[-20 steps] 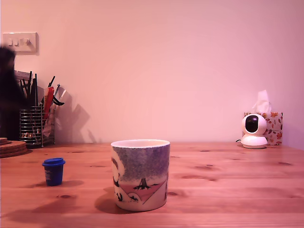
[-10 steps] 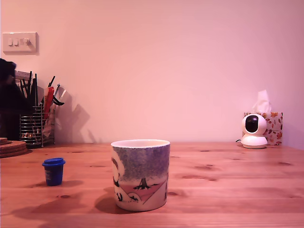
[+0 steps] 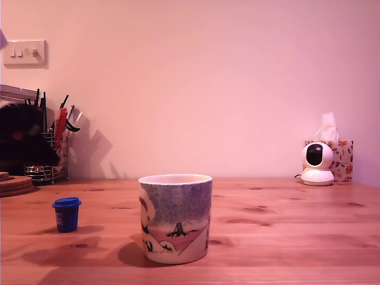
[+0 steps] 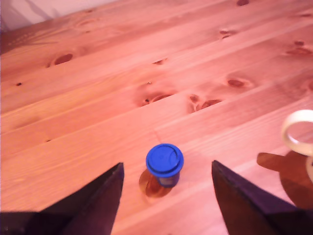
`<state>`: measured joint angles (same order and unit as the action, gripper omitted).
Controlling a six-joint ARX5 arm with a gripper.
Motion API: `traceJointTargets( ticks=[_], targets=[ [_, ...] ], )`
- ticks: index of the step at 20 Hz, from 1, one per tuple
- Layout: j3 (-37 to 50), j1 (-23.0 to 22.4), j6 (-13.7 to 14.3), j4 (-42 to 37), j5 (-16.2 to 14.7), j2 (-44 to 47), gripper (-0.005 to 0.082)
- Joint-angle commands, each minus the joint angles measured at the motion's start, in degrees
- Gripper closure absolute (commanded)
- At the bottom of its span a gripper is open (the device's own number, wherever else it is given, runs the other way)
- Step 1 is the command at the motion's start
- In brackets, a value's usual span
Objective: Pick up the coffee capsules on the table and drop them inside the coffee cup
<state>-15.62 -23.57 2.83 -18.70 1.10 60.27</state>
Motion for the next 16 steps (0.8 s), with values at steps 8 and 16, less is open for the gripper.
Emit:
traceJointTargets(
  ticks=[8, 16],
  targets=[
    [1.42, 5.22, 0.68, -11.28, -5.35, 12.20, 0.0253],
    [1.42, 8.15, 2.01, -21.38, -9.92, 23.63, 0.0253]
  ],
)
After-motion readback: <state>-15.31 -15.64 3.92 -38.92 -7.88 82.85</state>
